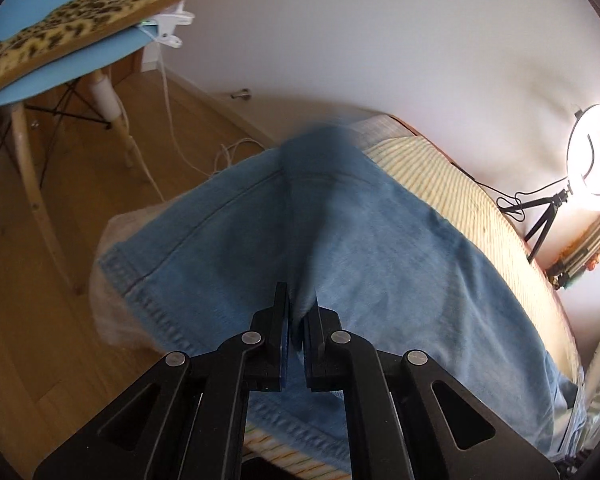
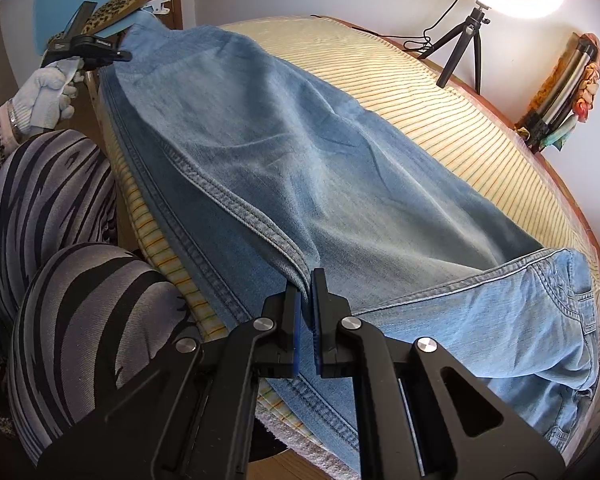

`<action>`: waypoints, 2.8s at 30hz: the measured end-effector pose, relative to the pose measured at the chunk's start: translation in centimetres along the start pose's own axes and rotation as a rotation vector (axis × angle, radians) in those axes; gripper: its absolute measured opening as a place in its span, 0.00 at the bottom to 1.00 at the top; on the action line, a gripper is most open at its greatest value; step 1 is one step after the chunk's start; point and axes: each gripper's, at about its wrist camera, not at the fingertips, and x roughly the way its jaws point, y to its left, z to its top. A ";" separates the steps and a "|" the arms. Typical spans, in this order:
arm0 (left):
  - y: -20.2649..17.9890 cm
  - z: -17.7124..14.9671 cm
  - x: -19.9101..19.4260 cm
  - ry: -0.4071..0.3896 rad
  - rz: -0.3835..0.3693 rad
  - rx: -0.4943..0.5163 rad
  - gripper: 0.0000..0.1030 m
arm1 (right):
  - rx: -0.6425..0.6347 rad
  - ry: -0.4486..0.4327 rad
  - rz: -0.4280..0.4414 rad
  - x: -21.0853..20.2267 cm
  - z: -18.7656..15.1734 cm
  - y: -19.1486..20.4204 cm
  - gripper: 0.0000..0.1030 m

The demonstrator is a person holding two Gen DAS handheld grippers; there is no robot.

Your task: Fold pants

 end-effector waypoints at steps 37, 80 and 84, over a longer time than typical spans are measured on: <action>6.2 2.9 -0.3 -0.020 -0.014 -0.050 0.02 | -0.058 0.004 -0.035 -1.6 0.3 2.2 0.05; -26.8 -1.6 -4.7 0.197 -0.494 0.616 0.38 | 0.764 -0.142 -0.136 -8.7 -11.2 -8.8 0.55; -34.5 -6.0 -3.7 0.347 -0.596 0.754 0.39 | 0.836 -0.130 -0.213 -9.5 -13.6 -10.3 0.55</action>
